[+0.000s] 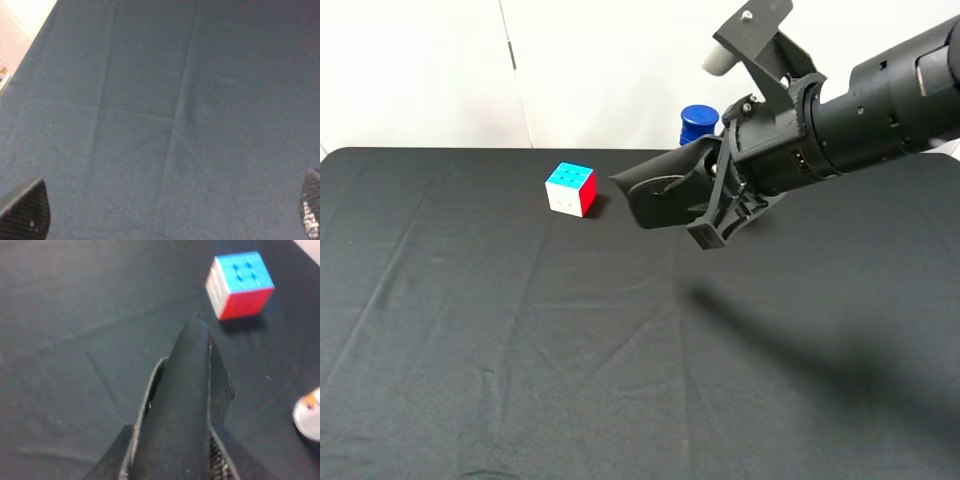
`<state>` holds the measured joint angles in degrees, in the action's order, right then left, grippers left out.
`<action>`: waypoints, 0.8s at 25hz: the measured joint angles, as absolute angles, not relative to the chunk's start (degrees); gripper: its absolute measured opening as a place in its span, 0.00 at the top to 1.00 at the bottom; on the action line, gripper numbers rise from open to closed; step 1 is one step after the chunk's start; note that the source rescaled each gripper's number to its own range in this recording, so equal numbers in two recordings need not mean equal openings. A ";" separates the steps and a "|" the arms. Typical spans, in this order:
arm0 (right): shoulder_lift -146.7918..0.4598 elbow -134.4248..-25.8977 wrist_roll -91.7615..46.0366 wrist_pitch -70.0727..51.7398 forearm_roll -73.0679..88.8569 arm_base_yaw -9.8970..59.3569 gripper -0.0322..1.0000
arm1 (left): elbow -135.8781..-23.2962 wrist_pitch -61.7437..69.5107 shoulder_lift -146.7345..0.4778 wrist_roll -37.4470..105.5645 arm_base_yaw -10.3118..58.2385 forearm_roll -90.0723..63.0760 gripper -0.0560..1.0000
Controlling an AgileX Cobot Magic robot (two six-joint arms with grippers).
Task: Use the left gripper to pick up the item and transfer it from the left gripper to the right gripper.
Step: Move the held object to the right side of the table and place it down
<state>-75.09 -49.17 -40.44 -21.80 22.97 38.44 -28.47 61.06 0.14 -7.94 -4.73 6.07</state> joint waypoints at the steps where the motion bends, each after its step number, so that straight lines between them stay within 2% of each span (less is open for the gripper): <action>1: -75.09 -49.17 -37.20 -21.80 19.86 38.44 0.97 | -28.47 61.06 0.14 -7.94 -4.73 6.07 0.00; 5: -75.09 -49.17 -25.10 -22.74 9.32 37.30 0.97 | -28.47 61.06 0.14 -7.94 -4.73 6.07 0.00; 8: -75.09 -49.17 -20.14 -25.31 6.69 32.99 0.97 | -28.47 61.06 0.14 -7.94 -4.73 6.07 0.00; 13: -75.09 -49.17 -18.63 -27.46 5.97 23.36 0.97 | -28.47 61.06 0.14 -7.94 -4.73 6.07 0.00; 20: -75.09 -49.17 -17.06 -27.74 5.97 13.32 0.97 | -28.47 61.06 0.14 -7.89 -4.73 6.07 0.00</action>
<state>-75.09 -49.17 -17.06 -27.74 5.97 13.32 -28.47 61.06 0.14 -7.89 -4.73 6.07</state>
